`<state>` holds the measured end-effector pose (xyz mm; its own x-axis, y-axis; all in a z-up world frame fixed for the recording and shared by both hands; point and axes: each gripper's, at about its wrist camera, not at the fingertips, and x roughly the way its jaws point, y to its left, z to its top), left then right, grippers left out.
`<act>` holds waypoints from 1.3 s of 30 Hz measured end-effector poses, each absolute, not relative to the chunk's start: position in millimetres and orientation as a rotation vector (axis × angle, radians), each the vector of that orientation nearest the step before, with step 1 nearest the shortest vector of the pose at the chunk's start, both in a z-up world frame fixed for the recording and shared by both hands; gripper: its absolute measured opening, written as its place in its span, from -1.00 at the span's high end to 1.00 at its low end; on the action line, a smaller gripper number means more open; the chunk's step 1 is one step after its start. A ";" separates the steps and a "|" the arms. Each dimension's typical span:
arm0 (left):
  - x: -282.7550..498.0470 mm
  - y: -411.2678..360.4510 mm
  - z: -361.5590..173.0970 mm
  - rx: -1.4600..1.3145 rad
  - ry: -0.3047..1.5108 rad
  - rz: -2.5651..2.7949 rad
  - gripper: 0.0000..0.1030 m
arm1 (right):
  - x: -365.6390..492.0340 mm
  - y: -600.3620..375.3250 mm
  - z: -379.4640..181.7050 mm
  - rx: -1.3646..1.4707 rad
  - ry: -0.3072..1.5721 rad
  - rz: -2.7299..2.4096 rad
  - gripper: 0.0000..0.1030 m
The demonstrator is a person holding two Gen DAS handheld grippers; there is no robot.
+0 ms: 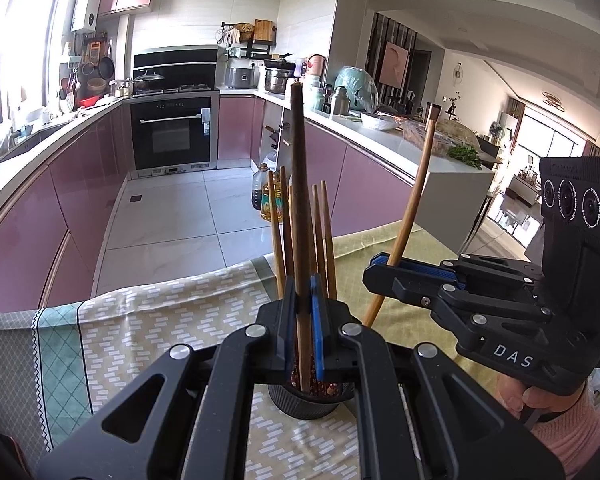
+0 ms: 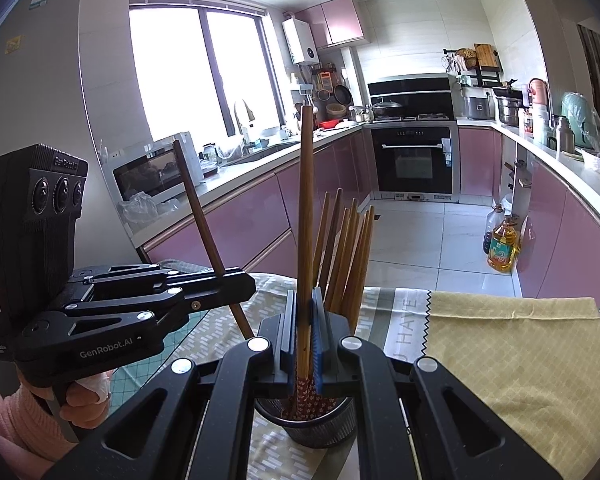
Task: Organize utensils
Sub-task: 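Lower the left gripper's chopstick into the mesh cup while the right gripper inserts its own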
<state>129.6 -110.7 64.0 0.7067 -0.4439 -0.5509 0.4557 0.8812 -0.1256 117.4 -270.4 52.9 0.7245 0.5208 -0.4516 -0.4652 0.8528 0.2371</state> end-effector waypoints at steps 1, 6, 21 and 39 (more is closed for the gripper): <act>130.7 -111.1 63.1 0.021 0.609 -0.498 0.85 | 117.5 -270.3 51.8 0.110 0.533 0.544 0.89; 135.2 -112.4 57.1 0.026 0.628 -0.496 0.85 | 120.9 -270.7 44.8 0.112 0.549 0.538 0.89; 146.7 -119.0 43.8 0.037 0.658 -0.485 0.84 | 129.9 -268.9 27.1 0.121 0.594 0.531 0.89; 172.2 -132.9 28.9 0.045 0.704 -0.483 0.83 | 148.1 -274.0 19.4 0.173 0.619 0.519 0.88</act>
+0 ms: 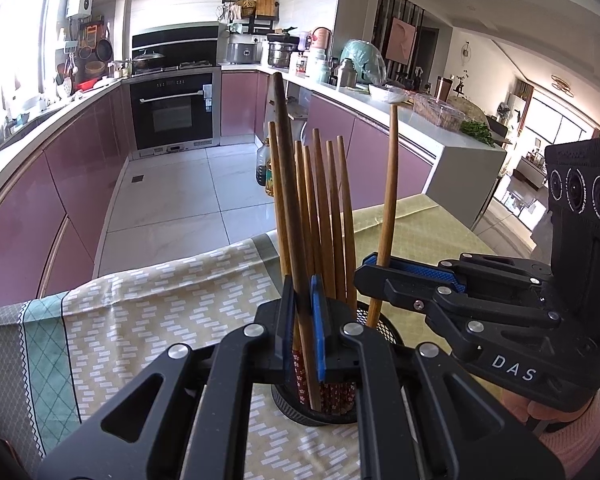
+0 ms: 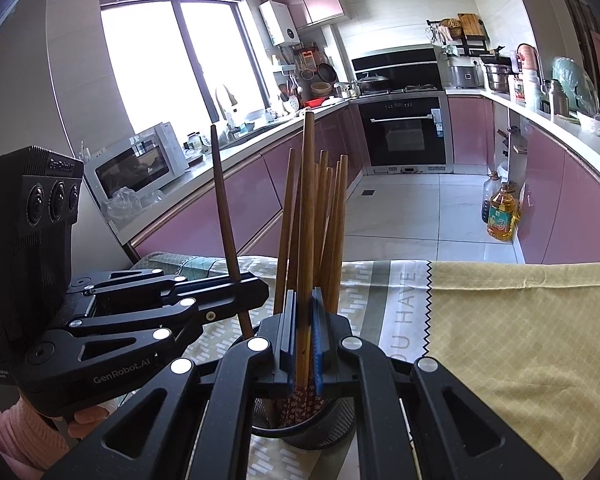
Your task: Organize utensils
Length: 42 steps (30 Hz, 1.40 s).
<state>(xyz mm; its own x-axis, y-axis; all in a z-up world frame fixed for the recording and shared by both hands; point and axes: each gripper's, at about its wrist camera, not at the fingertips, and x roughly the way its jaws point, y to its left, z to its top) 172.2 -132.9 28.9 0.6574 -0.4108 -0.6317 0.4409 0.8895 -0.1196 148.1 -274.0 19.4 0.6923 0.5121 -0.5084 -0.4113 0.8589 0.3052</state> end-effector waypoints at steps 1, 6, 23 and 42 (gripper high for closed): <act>174.6 -132.2 27.2 0.041 0.709 -0.485 0.83 | 148.9 -274.0 19.1 0.174 0.620 0.518 0.88; 183.7 -131.9 19.6 0.038 0.726 -0.485 0.83 | 151.0 -273.6 18.0 0.179 0.623 0.519 0.88; 191.1 -130.9 2.9 0.038 0.739 -0.483 0.68 | 152.4 -272.0 15.8 0.187 0.633 0.519 0.85; 89.1 -54.4 11.8 0.021 0.395 -0.175 -0.90 | 67.6 -268.1 11.2 0.018 0.427 0.335 -0.87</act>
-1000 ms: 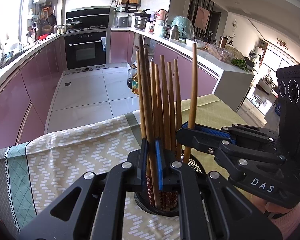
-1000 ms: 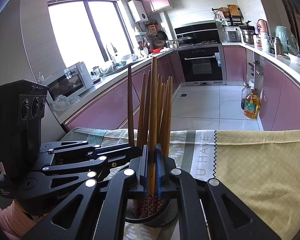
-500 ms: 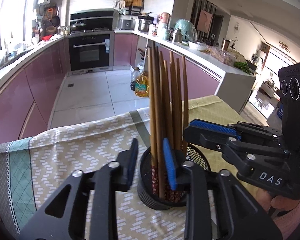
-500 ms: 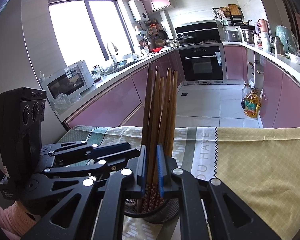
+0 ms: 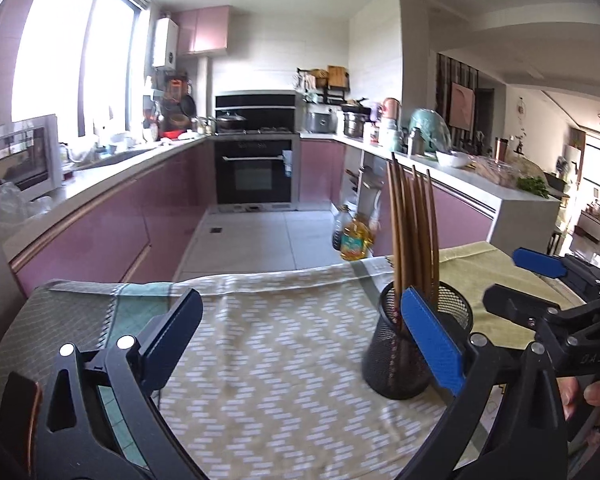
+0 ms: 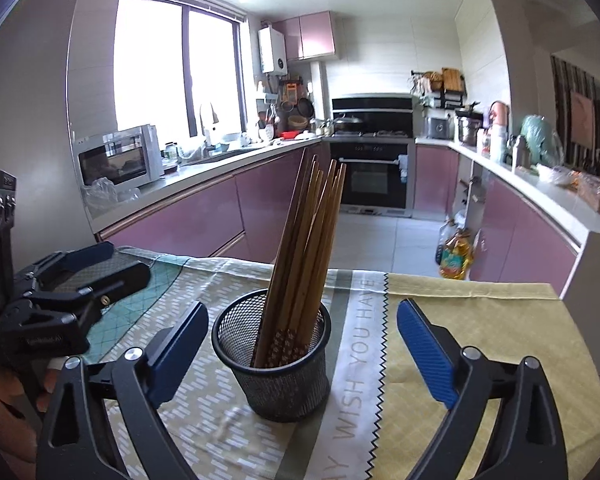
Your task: Organize utensils
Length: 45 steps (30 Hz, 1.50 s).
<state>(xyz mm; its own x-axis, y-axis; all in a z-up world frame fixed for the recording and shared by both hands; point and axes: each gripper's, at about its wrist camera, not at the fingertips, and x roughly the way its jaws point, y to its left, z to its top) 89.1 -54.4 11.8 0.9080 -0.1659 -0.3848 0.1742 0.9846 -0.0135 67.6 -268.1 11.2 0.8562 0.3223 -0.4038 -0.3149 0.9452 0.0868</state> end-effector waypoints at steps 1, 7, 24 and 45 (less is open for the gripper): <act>83.1 -52.2 10.9 0.027 0.381 -0.157 -0.90 | 64.1 -268.2 10.6 0.022 0.417 0.332 -0.87; 49.5 -36.7 9.1 0.024 0.317 -0.076 -0.90 | 33.9 -257.0 6.7 0.008 0.346 0.308 -0.87; -4.1 -19.2 10.7 0.000 0.228 0.004 -0.90 | 0.1 -241.4 7.2 0.007 0.287 0.313 -0.87; -10.4 -24.0 11.2 0.000 0.205 -0.002 -0.90 | -0.7 -241.4 5.4 0.017 0.288 0.305 -0.87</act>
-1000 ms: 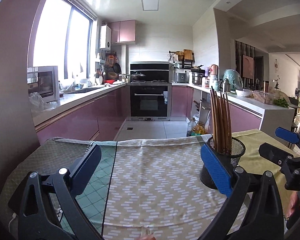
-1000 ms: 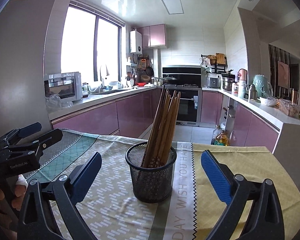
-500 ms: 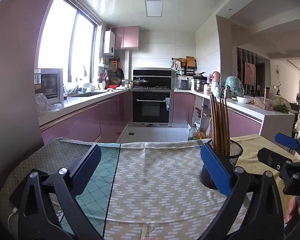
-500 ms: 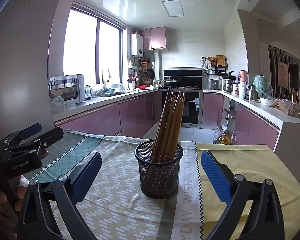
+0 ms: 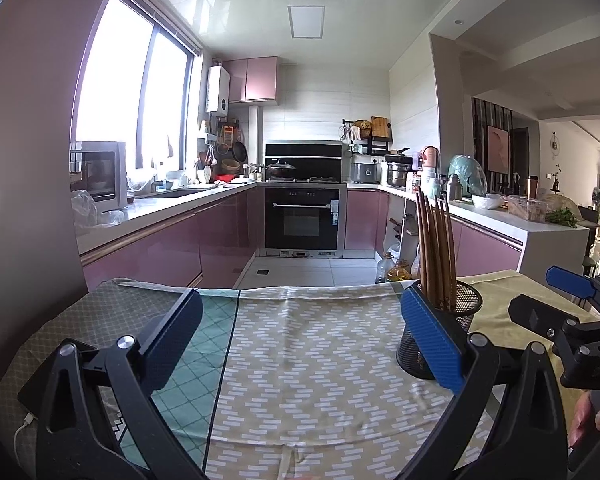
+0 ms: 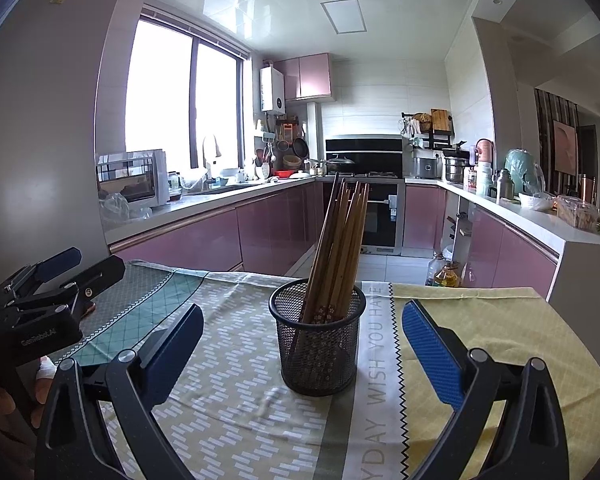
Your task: Organize utensils
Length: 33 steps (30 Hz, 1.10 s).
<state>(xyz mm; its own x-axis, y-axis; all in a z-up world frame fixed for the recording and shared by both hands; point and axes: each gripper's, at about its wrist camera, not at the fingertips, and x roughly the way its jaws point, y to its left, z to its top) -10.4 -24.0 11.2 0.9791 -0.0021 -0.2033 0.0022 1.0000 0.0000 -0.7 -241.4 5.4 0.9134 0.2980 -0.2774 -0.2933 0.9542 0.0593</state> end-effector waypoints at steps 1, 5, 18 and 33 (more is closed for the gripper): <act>-10.6 -24.2 11.2 0.001 0.205 -0.001 -0.90 | -0.7 -241.6 5.7 0.017 0.287 0.303 -0.87; -10.9 -24.3 11.0 0.000 0.204 -0.002 -0.90 | -2.9 -242.1 6.6 0.017 0.282 0.302 -0.87; -13.0 -26.8 11.3 0.003 0.204 -0.006 -0.90 | -3.7 -244.0 5.4 0.024 0.284 0.306 -0.87; -12.2 -29.1 11.5 0.003 0.211 -0.008 -0.90 | -3.3 -243.6 4.5 0.024 0.288 0.307 -0.87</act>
<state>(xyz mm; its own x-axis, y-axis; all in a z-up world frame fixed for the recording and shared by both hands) -12.2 -29.1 11.5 0.9777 -0.0076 -0.2098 0.0082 1.0000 0.0019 -3.3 -243.6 4.5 0.9129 0.3012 -0.2755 -0.2943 0.9533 0.0671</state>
